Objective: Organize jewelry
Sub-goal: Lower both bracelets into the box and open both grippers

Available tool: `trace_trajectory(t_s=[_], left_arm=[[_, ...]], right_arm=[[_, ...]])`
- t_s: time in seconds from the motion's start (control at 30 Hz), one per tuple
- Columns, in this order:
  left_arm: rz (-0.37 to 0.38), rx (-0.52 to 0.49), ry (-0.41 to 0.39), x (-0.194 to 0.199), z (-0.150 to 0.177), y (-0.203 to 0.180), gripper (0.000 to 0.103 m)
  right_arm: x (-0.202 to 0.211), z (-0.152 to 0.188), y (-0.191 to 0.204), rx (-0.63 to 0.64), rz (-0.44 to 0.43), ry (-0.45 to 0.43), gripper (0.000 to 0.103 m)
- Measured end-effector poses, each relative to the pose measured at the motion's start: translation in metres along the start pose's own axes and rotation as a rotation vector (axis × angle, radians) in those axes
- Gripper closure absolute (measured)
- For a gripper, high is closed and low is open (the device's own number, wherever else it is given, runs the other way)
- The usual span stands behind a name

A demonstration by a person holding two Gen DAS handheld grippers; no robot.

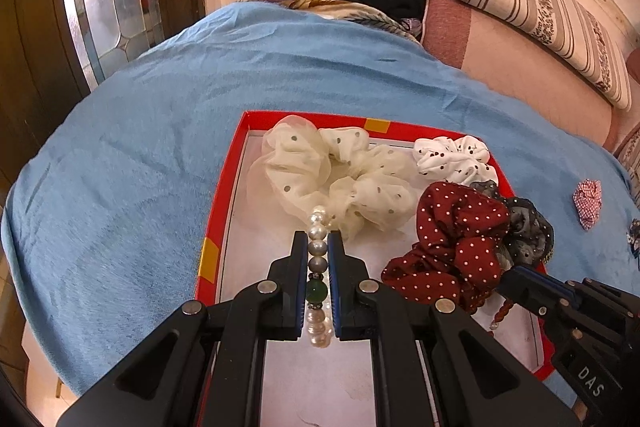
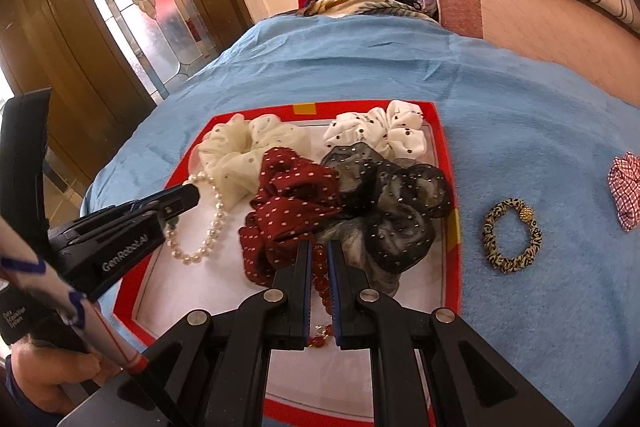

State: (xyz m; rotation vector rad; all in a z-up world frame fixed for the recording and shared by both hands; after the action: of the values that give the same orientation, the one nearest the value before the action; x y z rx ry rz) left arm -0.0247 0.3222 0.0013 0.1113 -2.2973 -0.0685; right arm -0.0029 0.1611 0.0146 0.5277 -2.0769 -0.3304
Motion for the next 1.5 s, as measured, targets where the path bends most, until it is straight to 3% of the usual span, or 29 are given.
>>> trace_trajectory(t_s=[0.4, 1.2, 1.33, 1.43, 1.5], left_arm=[[0.049, 0.05, 0.037, -0.012, 0.007, 0.007, 0.094], [0.019, 0.041, 0.082, -0.023, 0.016, 0.011, 0.094], [0.013, 0.041, 0.095, -0.025, 0.019, 0.013, 0.091], [0.011, 0.042, 0.094, -0.025, 0.019, 0.013, 0.08], [0.009, 0.041, 0.088, -0.023, 0.018, 0.013, 0.079]], right_arm=[[-0.009, -0.008, -0.015, -0.025, 0.032, 0.001, 0.095], [-0.019, -0.004, -0.018, -0.012, 0.05, 0.029, 0.094], [-0.021, -0.002, -0.019, -0.014, 0.051, 0.041, 0.094], [-0.02, 0.0, -0.02, -0.018, 0.05, 0.05, 0.094], [-0.02, 0.0, -0.02, -0.017, 0.05, 0.049, 0.094]])
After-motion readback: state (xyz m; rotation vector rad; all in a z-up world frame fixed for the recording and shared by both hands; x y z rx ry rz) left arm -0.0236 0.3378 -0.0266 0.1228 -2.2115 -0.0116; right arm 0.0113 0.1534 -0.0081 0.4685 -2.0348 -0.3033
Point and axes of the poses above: each gripper's, at about its wrist camera, not at the fingertips, and x roughly against the way its jaws point, y to its left, z to its underside, the point moved 7 cm from there along -x, roughly the way its jaws point, and after that the axes turned 15 degrees about -x, right-handed, at the moved point
